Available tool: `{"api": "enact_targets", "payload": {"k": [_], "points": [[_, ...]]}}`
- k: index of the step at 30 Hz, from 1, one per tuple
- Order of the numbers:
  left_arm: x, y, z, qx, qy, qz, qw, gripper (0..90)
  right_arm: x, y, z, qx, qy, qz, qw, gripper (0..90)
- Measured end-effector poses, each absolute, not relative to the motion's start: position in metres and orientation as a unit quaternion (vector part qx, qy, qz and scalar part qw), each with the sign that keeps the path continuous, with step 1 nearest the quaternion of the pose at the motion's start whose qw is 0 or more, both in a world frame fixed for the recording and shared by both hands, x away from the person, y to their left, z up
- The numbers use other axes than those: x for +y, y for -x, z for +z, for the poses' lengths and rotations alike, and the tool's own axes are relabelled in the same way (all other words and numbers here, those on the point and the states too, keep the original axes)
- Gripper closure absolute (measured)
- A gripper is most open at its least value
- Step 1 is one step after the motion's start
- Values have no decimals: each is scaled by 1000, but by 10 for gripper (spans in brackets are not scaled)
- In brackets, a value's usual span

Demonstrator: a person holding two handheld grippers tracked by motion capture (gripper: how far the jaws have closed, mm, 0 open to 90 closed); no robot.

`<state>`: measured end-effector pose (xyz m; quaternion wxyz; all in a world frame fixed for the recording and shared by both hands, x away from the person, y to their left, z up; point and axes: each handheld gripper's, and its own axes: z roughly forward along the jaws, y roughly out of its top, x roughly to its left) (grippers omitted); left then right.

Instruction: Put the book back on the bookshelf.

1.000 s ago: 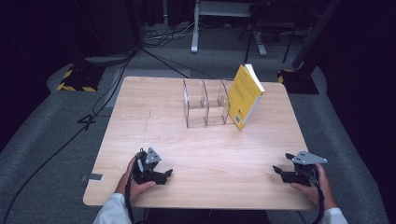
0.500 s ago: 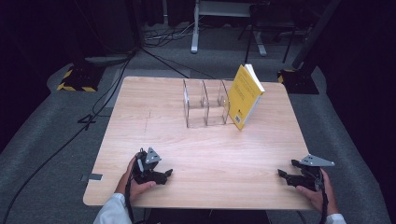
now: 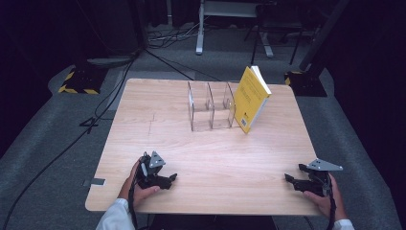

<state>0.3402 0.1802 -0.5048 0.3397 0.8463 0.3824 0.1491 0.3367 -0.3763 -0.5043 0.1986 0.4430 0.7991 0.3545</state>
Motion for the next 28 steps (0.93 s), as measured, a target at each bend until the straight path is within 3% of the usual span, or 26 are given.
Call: {"api": "enact_targets", "payload": {"k": [28], "points": [[180, -342, -505, 384, -846, 144, 340, 130, -376, -337, -504, 800, -441, 354, 199, 214]]}}
